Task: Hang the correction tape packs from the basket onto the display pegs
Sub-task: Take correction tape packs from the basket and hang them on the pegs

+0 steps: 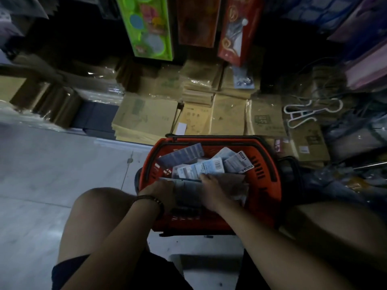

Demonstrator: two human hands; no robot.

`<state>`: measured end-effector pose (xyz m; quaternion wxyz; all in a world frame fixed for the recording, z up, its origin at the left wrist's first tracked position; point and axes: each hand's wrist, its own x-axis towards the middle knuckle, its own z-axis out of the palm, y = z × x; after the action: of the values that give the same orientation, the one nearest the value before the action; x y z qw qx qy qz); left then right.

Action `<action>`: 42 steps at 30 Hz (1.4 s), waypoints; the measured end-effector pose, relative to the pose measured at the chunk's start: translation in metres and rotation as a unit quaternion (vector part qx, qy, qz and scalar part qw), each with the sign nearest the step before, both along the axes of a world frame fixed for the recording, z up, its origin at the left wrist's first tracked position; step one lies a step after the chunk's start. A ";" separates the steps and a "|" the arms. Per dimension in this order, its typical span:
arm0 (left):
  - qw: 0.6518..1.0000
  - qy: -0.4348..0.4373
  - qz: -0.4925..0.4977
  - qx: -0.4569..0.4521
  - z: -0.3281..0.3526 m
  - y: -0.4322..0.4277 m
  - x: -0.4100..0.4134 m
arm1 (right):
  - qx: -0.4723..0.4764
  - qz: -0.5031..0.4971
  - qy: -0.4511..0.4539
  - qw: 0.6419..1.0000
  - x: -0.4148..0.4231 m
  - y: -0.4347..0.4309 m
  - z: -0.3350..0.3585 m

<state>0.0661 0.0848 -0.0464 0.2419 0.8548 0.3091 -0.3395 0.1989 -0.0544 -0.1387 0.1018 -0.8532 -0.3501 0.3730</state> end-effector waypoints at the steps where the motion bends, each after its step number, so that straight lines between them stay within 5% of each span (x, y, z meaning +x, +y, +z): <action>1: 1.000 0.012 0.002 0.005 -0.002 0.002 -0.001 | -0.014 0.001 0.004 1.000 -0.002 0.005 -0.001; 11: 0.995 -0.009 0.071 -0.065 0.003 0.006 0.004 | -0.007 0.081 -0.165 0.983 0.028 0.027 -0.004; 19: 0.996 0.006 0.059 -0.065 0.008 0.008 0.010 | -0.086 0.164 -0.202 0.962 0.050 0.034 0.002; 25: 0.994 -0.004 0.065 -0.085 0.000 0.007 0.010 | -0.026 0.122 -0.151 0.981 0.042 0.013 0.011; 31: 0.993 0.017 0.046 -0.106 -0.005 -0.005 0.011 | -0.080 0.182 -0.076 0.977 0.038 0.006 0.014; 37: 0.989 0.038 0.076 -0.125 -0.013 -0.011 0.002 | -0.032 0.088 -0.042 0.995 0.026 -0.007 0.024; 42: 0.971 -0.032 0.189 -0.144 -0.002 -0.019 0.008 | 0.033 -0.029 -0.071 0.997 0.019 -0.012 0.057</action>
<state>0.0745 0.0655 -0.0487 0.4319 0.7477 0.4046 -0.3011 0.2180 -0.0664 -0.0814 0.1160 -0.8834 -0.3436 0.2967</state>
